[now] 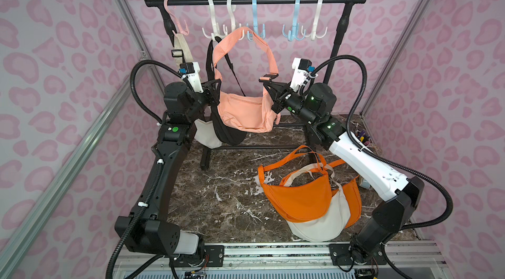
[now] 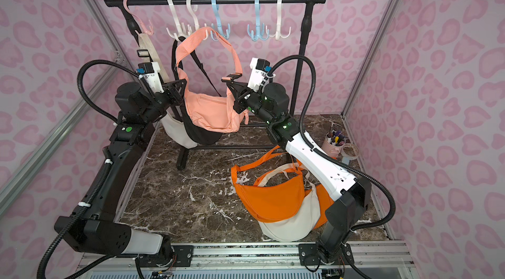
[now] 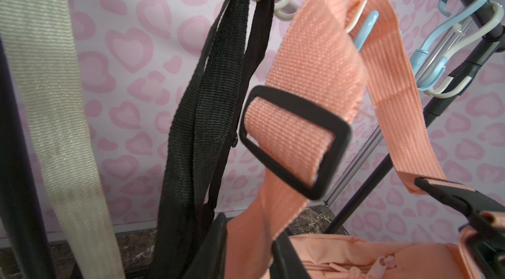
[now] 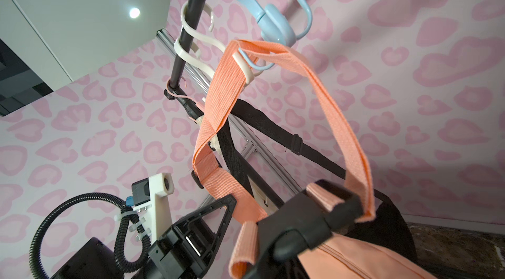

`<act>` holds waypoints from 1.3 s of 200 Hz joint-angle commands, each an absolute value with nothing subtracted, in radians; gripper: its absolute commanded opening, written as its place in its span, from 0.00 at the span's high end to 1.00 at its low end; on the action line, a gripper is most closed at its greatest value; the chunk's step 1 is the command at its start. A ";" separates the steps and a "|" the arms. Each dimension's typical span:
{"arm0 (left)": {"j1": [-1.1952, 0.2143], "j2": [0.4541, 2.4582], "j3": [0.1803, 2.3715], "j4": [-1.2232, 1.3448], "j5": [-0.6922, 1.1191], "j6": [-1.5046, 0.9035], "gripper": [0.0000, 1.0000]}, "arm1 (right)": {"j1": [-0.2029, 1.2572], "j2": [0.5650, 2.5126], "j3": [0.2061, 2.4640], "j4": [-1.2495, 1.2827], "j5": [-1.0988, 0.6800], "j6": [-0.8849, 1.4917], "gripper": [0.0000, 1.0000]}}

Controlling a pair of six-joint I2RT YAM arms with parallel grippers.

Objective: Take the bag off the hook
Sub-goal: Pick up the bag from the hook.

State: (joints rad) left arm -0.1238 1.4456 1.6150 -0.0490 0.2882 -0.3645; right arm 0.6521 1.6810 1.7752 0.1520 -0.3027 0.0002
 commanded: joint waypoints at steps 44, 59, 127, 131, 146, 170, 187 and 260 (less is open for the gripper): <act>-0.123 1.480 1.675 -0.004 0.290 -0.346 0.86 | 0.660 1.668 1.754 0.232 -0.304 -0.067 1.00; -0.123 1.469 1.663 -0.006 0.297 -0.341 0.89 | 0.660 1.663 1.745 0.234 -0.301 -0.073 1.00; -0.123 1.467 1.704 0.000 0.281 -0.344 0.97 | 0.658 1.690 1.812 0.169 -0.250 -0.101 1.00; -0.124 1.475 1.718 -0.003 0.285 -0.349 0.97 | 0.659 1.697 1.827 0.163 -0.245 -0.105 1.00; -0.123 1.506 1.784 -0.015 0.305 -0.369 0.97 | 0.659 1.722 1.887 0.139 -0.234 -0.119 1.00; -0.124 1.549 1.887 -0.033 0.344 -0.400 0.97 | 0.659 1.759 1.981 0.120 -0.224 -0.129 1.00; -0.123 1.575 1.960 -0.060 0.354 -0.409 0.97 | 0.658 1.797 2.075 0.074 -0.217 -0.141 1.00; -0.124 1.659 2.192 -0.081 0.375 -0.488 0.97 | 0.659 1.898 2.281 0.126 -0.182 -0.165 1.00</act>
State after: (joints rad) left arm -0.1238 1.6436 2.1498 -0.1066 0.3630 -0.4446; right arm 0.6586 1.8782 2.2601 0.0322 -0.2092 -0.1463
